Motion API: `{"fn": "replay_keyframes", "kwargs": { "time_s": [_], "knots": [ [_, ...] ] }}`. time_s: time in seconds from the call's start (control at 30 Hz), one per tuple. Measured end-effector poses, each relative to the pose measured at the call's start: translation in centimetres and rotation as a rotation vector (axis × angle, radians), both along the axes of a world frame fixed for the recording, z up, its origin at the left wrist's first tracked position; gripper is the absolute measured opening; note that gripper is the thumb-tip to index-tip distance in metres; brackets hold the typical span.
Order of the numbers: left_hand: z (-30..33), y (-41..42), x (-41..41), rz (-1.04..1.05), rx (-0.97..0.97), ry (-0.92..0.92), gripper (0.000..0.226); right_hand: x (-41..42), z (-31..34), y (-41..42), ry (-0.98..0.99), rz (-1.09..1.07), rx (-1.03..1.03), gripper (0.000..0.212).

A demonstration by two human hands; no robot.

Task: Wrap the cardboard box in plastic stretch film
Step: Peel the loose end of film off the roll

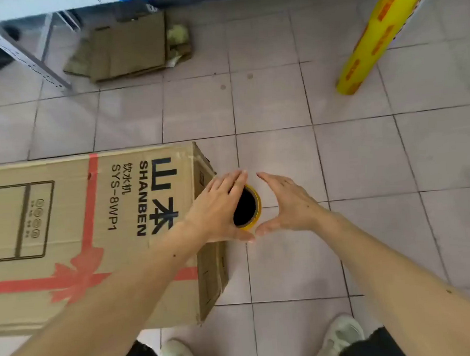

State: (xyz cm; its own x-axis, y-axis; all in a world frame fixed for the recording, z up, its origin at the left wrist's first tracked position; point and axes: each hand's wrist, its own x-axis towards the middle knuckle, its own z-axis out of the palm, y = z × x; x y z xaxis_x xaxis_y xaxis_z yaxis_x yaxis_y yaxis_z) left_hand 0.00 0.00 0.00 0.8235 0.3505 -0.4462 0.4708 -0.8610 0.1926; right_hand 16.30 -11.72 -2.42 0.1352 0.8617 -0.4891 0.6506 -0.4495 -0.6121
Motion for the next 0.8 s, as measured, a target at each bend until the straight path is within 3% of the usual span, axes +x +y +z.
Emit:
{"fn": "replay_keyframes", "kwargs": {
  "time_s": [0.17, 0.3, 0.57, 0.67, 0.73, 0.8],
  "knots": [
    [-1.8, 1.7, 0.2, -0.040, 0.023, -0.216, 0.116, 1.6, -4.6, 2.4, 0.313, -0.041, 0.122, 0.120],
    [-2.0, 4.0, 0.5, -0.066, -0.059, -0.205, 0.113, 2.0, -6.4, 4.6, 0.500, -0.023, 0.205, 0.072],
    [-2.0, 6.6, -0.2, -0.108, -0.163, -0.279, 0.098, -0.4, -12.2, 5.1, 0.987, -0.423, 0.775, 0.032],
    [-1.8, 6.3, -0.9, -0.103, -0.147, -0.260, 0.098, -2.0, -12.5, 5.1, 1.007, -0.488, 0.851, 0.016],
    [-1.8, 5.9, -1.3, -0.094, -0.135, -0.251, 0.098, -2.4, -12.3, 4.9, 0.909, -0.463, 0.839, 0.007],
    [-1.8, 5.4, -1.4, -0.092, -0.143, -0.255, 0.094, -2.4, -12.1, 4.7, 0.787, -0.407, 0.817, 0.012]
  ]
}}
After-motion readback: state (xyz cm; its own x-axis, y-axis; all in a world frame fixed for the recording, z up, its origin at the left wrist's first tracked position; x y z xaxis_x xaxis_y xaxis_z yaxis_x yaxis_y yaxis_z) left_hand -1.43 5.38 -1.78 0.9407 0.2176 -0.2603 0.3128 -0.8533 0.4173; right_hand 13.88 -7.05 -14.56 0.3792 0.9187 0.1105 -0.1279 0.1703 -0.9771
